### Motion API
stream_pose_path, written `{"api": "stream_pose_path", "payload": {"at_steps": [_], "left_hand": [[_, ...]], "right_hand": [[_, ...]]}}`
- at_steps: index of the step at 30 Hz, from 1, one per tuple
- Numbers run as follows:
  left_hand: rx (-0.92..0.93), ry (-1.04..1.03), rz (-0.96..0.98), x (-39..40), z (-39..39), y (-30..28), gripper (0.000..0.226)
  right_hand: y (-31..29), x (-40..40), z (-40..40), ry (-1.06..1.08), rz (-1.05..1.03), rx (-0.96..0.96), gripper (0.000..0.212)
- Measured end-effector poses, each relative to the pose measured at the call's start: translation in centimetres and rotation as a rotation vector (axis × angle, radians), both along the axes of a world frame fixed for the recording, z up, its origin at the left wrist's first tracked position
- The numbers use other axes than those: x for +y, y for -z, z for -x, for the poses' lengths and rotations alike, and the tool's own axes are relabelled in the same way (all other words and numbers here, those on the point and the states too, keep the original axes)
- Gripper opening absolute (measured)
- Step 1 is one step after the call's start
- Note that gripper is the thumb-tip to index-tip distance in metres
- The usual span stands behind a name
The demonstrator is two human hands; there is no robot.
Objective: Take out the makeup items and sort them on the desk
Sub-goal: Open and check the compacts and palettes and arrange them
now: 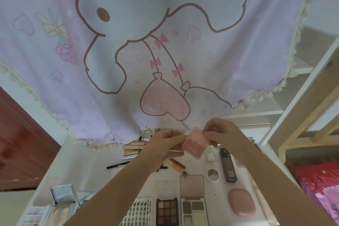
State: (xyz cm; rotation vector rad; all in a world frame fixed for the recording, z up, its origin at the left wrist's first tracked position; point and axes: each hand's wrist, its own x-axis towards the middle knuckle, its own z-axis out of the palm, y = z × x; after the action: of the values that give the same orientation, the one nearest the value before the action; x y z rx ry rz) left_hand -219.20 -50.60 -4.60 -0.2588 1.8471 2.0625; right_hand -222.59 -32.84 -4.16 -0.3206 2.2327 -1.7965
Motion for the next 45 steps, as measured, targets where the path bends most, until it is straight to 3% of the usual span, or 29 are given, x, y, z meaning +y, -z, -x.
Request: {"api": "stream_pose_path", "payload": {"at_steps": [3, 9, 13, 16, 21, 25, 37, 43, 45], "left_hand": [[0.006, 0.121, 0.01, 0.1, -0.1, -0.3, 0.018], [-0.019, 0.101, -0.029, 0.9, -0.1, -0.6, 0.016], [-0.038, -0.009, -0.102, 0.8, 0.2, -0.2, 0.016], [0.008, 0.036, -0.105, 0.2, 0.1, 0.0, 0.02], [0.2, 0.249, -0.02, -0.6, -0.5, 0.5, 0.042], [0.27, 0.19, 0.048, -0.4, -0.7, 1.2, 0.046], [0.235, 0.185, -0.057, -0.3, -2.1, 4.3, 0.045], [0.158, 0.272, -0.031, -0.4, -1.5, 5.5, 0.055], [0.131, 0.284, 0.024, -0.4, -1.3, 6.1, 0.059]], "right_hand": [[-0.4, 0.1, 0.5, -0.056, -0.086, 0.02, 0.024], [-0.3, 0.0, 0.3, -0.025, -0.218, 0.135, 0.008], [-0.2, 0.6, -0.6, -0.22, -0.271, 0.2, 0.047], [-0.3, 0.9, -1.1, -0.29, -0.307, 0.217, 0.057], [0.2, 0.5, -1.5, -0.217, -0.244, 0.26, 0.055], [0.9, 0.1, -2.0, -0.165, -0.186, 0.256, 0.049], [2.8, -0.5, -3.3, 0.002, -0.181, 0.155, 0.038], [2.7, 0.4, -2.3, -0.024, -0.21, -0.001, 0.02], [3.2, 1.0, -1.9, -0.092, -0.336, -0.019, 0.024]]}}
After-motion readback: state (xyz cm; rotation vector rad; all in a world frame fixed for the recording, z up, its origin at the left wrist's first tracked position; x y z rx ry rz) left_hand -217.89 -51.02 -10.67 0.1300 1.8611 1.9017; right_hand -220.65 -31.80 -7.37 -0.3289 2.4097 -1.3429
